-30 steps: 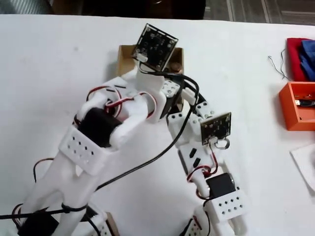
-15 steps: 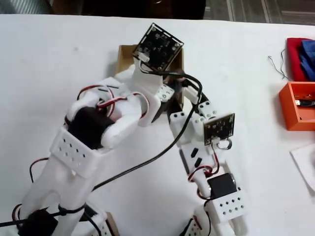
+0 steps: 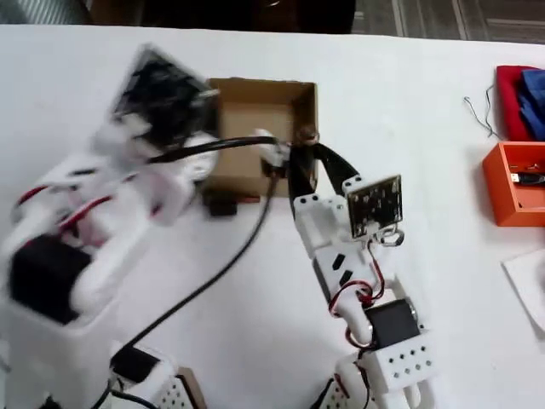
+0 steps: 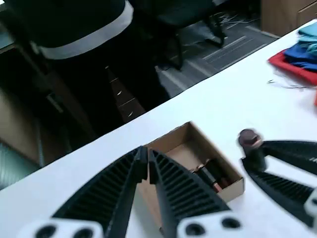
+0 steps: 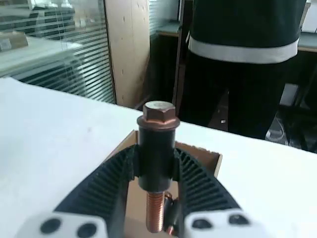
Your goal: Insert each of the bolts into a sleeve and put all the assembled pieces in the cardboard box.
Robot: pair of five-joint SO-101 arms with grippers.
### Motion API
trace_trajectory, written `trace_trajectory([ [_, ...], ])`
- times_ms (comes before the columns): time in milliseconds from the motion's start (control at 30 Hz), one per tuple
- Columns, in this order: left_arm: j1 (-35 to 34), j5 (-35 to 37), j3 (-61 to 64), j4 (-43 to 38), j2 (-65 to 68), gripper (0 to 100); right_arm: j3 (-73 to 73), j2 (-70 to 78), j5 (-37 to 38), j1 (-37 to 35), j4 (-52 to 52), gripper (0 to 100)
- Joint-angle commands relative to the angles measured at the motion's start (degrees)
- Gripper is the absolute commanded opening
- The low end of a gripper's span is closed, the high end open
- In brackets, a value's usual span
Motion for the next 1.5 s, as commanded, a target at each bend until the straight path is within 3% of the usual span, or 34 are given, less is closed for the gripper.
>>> trace_trajectory([
  [0, -11.87, -3.69, 1.71, 8.62, -1.67, 3, -8.97, 0.13, 0.0, 0.04, 8.04, 2.2],
  [100, -23.47, -5.19, 12.0, 13.01, -1.76, 3, -12.4, 0.22, -0.09, -0.13, 12.44, 2.2],
  [167, -30.15, -4.04, 22.11, 10.11, -1.76, 3, -14.68, 0.66, -0.09, 0.04, 13.67, 2.2],
  [300, -40.97, -1.32, 45.58, -7.21, -1.85, 3, -22.51, 8.13, -0.09, 1.63, 17.27, 2.2],
  [400, -44.92, -1.76, 60.88, -22.68, -2.02, 3, -31.47, 20.26, -0.97, 2.33, 19.74, 2.2],
  [533, -45.19, -1.85, 73.01, -34.46, -1.76, 3, -47.91, 39.6, -7.21, 2.77, 27.65, 2.2],
  [767, -45.1, -1.93, 80.4, -40.7, -1.76, 3, -79.03, 71.96, -9.93, 2.68, 41.45, 2.2],
  [1067, -45.1, -1.85, 81.27, -41.14, -1.76, 3, -122.11, 111.78, -15.12, 1.71, 57.36, 2.2],
  [1233, -45.1, -1.85, 81.27, -41.14, -1.76, 3, -143.82, 126.81, -15.12, -0.92, 64.66, 2.2],
  [1467, -45.1, -1.76, 81.27, -41.14, -1.76, 3, -153.41, 138.33, -15.38, -0.66, 64.57, 2.2],
])
